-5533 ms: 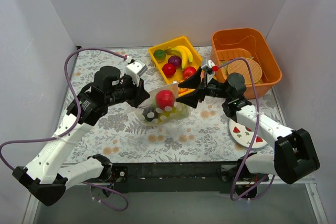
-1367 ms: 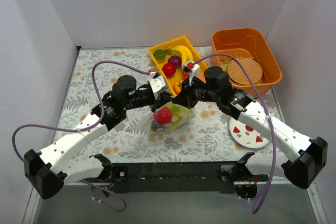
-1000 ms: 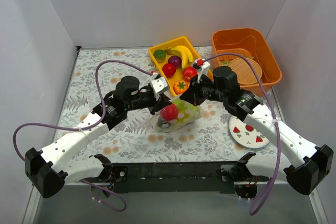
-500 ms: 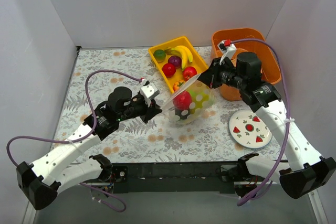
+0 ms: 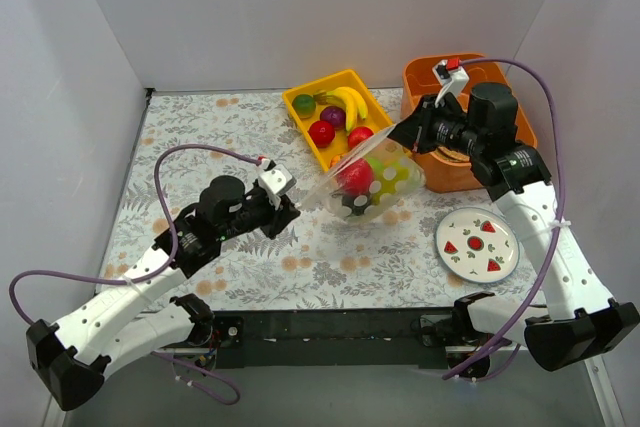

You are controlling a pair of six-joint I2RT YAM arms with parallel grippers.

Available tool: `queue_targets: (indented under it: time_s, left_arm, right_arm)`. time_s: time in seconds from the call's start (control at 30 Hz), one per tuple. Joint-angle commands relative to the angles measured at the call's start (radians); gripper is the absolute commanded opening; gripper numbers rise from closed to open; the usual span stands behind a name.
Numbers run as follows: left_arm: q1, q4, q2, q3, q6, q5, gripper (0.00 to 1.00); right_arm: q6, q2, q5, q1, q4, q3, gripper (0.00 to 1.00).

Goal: Open the zip-top bag and remove the fake food

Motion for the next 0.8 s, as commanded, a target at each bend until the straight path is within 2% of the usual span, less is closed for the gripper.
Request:
queue_targets:
  time_s: [0.0, 0.03, 0.07, 0.1, 0.3, 0.5, 0.63, 0.67, 0.73, 0.77]
  left_arm:
    - [0.000, -0.087, -0.017, -0.003, 0.017, -0.034, 0.34]
    - [0.000, -0.087, -0.016, 0.026, 0.016, -0.034, 0.37]
    - [0.000, -0.088, -0.017, 0.040, 0.010, -0.043, 0.47]
    - [0.000, -0.090, -0.016, 0.064, 0.002, -0.050, 0.52]
    - [0.000, -0.082, 0.023, 0.268, -0.035, -0.060, 0.61]
    - [0.000, -0.073, 0.145, 0.409, 0.009, -0.077, 0.58]
    - [0.000, -0.140, 0.233, 0.466, 0.053, -0.060, 0.46]
    - [0.000, -0.149, 0.242, 0.468, 0.056, -0.036, 0.43]
    - [0.000, -0.168, 0.227, 0.427, 0.054, 0.072, 0.41]
    - [0.000, -0.160, 0.219, 0.413, 0.050, 0.078, 0.41]
  right_arm:
    - [0.020, -0.013, -0.025, -0.032, 0.147, 0.060, 0.01]
    - [0.026, -0.010, -0.040, -0.032, 0.150, 0.049, 0.01]
    - [0.031, -0.010, -0.062, -0.032, 0.166, 0.038, 0.01]
    - [0.034, -0.010, -0.107, -0.029, 0.175, 0.027, 0.01]
    - [0.019, -0.036, -0.191, 0.028, 0.196, -0.069, 0.01]
    - [-0.030, -0.062, -0.234, 0.089, 0.192, -0.105, 0.01]
    - [-0.066, -0.067, -0.223, 0.125, 0.177, -0.111, 0.01]
    - [-0.070, -0.071, -0.221, 0.135, 0.176, -0.118, 0.01]
    - [-0.075, -0.085, -0.221, 0.170, 0.213, -0.178, 0.01]
    - [-0.076, -0.094, -0.231, 0.180, 0.225, -0.193, 0.01]
